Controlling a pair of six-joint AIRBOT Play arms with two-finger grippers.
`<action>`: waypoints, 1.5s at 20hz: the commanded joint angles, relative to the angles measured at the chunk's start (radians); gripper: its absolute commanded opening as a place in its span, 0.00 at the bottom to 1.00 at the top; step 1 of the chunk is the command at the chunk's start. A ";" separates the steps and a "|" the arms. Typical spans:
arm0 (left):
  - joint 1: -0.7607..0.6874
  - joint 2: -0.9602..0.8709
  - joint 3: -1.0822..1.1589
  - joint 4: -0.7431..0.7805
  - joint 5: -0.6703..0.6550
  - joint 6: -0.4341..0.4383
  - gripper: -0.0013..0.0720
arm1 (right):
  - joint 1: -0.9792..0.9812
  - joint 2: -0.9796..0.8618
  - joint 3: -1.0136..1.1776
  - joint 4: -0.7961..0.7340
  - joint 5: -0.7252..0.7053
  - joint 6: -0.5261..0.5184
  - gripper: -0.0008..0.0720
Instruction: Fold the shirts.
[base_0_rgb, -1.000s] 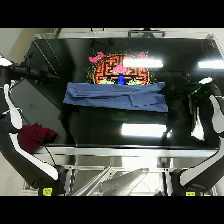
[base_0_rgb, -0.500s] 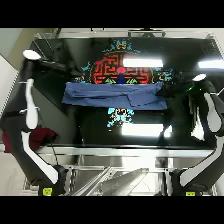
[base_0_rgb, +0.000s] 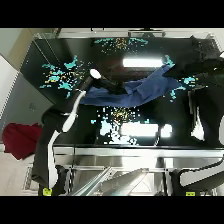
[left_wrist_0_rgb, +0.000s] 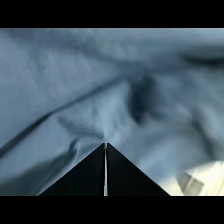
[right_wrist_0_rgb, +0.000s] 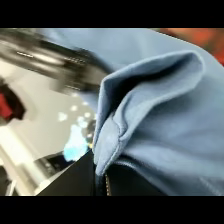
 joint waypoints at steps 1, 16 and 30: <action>-0.085 -0.043 0.001 -0.006 0.148 -0.050 0.02 | 0.001 0.038 0.020 0.050 0.053 0.019 0.03; 0.571 0.722 0.004 -0.761 -0.465 0.327 0.06 | 0.410 -0.019 0.020 0.053 -0.427 0.060 0.03; 0.868 1.049 -0.380 -0.761 -0.546 0.409 0.06 | 0.682 -0.138 0.020 -0.039 -0.600 0.021 0.64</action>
